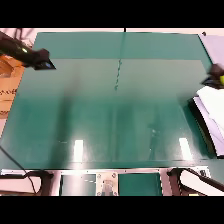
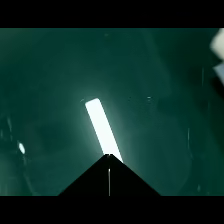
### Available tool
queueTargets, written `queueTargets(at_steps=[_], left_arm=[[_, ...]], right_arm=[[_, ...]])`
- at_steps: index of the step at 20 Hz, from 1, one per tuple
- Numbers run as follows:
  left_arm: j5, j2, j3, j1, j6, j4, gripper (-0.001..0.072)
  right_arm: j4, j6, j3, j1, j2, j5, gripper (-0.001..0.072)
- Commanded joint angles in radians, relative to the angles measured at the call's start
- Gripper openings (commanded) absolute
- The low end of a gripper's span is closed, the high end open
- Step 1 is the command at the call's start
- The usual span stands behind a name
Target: Fold the shirts.
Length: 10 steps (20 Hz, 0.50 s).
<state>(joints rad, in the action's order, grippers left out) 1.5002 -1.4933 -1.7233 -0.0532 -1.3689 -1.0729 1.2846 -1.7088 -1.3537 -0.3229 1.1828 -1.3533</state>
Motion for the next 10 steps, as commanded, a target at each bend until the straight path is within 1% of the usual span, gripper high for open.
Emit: queueTargets(at_steps=[1, 3, 5, 7, 10], left_arm=[[-0.106, 0.162, 0.295, 0.143, -0.031, -0.08, 0.0017], [-0.164, 0.235, 0.47, 0.211, -0.065, -0.085, 0.0017], [-0.203, 0.27, 0.584, 0.247, -0.095, -0.085, 0.0017], [-0.212, 0.276, 0.623, 0.259, -0.119, -0.084, 0.0017], [-0.256, 0.278, 0.624, 0.258, -0.119, -0.078, 0.0019]], right_arm=[[0.061, 0.039, 0.152, 0.295, 0.001, 0.145, 0.0018], [0.059, 0.042, 0.24, 0.383, 0.001, 0.208, 0.0017], [0.057, 0.042, 0.287, 0.417, 0.002, 0.238, 0.0017], [0.037, 0.043, 0.29, 0.42, 0.003, 0.238, 0.0017], [0.035, 0.046, 0.289, 0.42, 0.003, 0.238, 0.0017]])
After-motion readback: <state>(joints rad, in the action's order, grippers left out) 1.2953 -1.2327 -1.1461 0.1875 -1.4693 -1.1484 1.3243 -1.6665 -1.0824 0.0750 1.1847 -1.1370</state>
